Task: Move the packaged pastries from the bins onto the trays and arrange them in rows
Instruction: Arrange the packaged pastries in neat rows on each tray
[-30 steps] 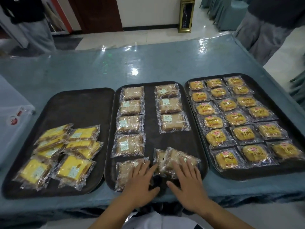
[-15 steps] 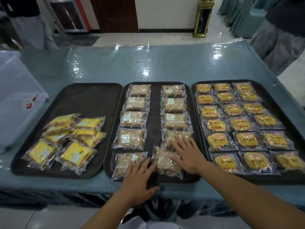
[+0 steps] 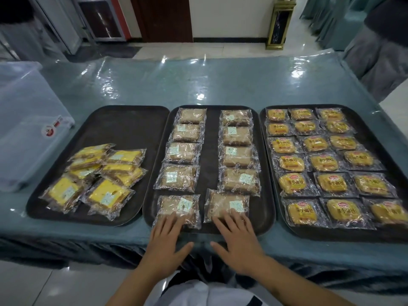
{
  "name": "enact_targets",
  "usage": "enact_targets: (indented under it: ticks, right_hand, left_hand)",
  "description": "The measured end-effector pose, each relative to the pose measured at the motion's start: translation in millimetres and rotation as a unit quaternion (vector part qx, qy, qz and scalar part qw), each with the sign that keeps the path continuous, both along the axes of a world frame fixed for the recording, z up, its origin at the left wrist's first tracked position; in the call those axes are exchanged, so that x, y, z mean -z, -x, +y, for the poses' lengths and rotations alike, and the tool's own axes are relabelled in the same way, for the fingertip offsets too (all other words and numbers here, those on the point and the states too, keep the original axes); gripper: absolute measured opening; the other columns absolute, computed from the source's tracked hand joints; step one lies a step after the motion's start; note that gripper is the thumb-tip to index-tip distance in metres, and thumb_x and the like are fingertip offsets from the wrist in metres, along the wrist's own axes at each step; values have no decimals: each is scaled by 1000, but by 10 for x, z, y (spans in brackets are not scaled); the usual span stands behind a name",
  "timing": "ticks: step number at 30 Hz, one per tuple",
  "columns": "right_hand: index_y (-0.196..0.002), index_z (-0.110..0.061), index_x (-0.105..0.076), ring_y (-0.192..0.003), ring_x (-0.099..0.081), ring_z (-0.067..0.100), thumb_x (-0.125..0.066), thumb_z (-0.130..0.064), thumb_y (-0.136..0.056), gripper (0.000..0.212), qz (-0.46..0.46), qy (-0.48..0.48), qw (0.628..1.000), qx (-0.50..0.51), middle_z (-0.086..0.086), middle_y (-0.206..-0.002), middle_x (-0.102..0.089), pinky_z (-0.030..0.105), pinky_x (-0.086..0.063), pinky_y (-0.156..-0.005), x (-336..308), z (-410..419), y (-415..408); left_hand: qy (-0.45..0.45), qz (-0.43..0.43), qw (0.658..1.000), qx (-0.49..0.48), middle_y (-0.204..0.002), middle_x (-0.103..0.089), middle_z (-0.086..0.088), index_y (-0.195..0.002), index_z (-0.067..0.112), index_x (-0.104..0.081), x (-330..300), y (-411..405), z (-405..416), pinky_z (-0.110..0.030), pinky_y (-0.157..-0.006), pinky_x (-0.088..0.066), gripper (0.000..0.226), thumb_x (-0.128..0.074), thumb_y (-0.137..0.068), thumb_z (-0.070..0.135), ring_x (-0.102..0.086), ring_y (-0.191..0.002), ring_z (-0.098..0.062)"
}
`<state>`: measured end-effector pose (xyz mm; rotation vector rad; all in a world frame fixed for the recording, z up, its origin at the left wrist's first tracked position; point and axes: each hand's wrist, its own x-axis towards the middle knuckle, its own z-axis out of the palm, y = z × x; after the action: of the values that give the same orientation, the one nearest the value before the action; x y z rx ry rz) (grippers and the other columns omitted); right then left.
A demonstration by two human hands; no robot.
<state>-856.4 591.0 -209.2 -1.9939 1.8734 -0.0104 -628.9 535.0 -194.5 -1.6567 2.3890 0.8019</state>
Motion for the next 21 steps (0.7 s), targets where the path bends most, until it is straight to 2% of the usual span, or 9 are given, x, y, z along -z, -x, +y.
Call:
enact_targets:
  ticks: [2,5,8,10,13,15,17,19,21]
  right_hand:
    - [-155,-34,-23,-150,-3,27,-4,-73,-90,77,16,9,1000,6,-1,-162,-20,45,0,-115,18,30,-2]
    - [-155,-38,-11,-152,3,19,4,-72,-87,78,-21,-5,1000,3,-8,-164,-10,43,7,-116,33,103,120]
    - [-151,-38,-28,-147,-28,19,-16,-66,-97,62,-1,-4,1000,22,-9,-154,-40,41,-7,-114,-22,192,208]
    - [-147,-38,-33,-140,-41,19,-25,-64,-97,57,14,0,999,32,-9,-146,-50,40,-13,-111,18,236,249]
    - [-151,-40,-26,-148,-24,18,-22,-64,-97,60,3,6,1000,25,-10,-157,-34,39,-3,-115,19,204,308]
    - [-152,-39,-26,-151,-14,17,-18,-65,-95,63,-12,22,999,30,-10,-160,-26,38,3,-116,37,176,318]
    - [-151,-37,-29,-150,-13,17,-9,-69,-94,69,-17,26,999,34,-9,-159,-28,39,3,-116,48,173,294]
    - [-152,-37,-29,-151,-12,17,4,-74,-88,81,-20,34,999,37,-9,-160,-27,40,3,-116,74,182,284]
    - [-153,-39,-24,-151,-6,15,6,-75,-86,82,-20,30,999,38,-10,-162,-21,39,6,-117,63,182,297]
  left_hand:
    - [2,-23,1000,3,-163,16,14,-155,42,4,65,-37,22,-38,-119,12,77,-38,-95,66,24,-147,-11]
    - [5,-37,999,7,-165,14,11,-156,42,3,109,-45,11,-36,-116,15,76,-35,-95,67,23,-149,-14]
    - [9,-49,999,8,-165,15,12,-156,44,3,127,-48,-4,-37,-117,15,74,-32,-95,68,22,-150,-13]
    - [10,-59,998,9,-165,14,12,-155,45,3,130,-55,-28,-39,-120,13,74,-25,-93,74,20,-150,-13]
    - [15,-64,998,6,-165,10,14,-155,45,-1,132,-70,-87,-41,-123,9,87,-6,-78,84,16,-152,-13]
    - [28,-66,997,2,-166,4,14,-156,44,-8,130,-84,-141,-42,-124,7,76,-17,-88,78,11,-153,-12]
    - [39,-65,997,-2,-166,-1,14,-155,44,-14,114,-109,-178,-43,-124,5,65,-27,-96,68,8,-153,-12]
    - [35,-72,997,2,-166,-1,15,-155,44,-15,72,-132,-196,-44,-123,3,62,-28,-98,65,6,-153,-12]
    - [26,-82,996,5,-166,-3,16,-154,45,-16,28,-138,-200,-45,-123,1,60,-29,-99,65,4,-153,-12]
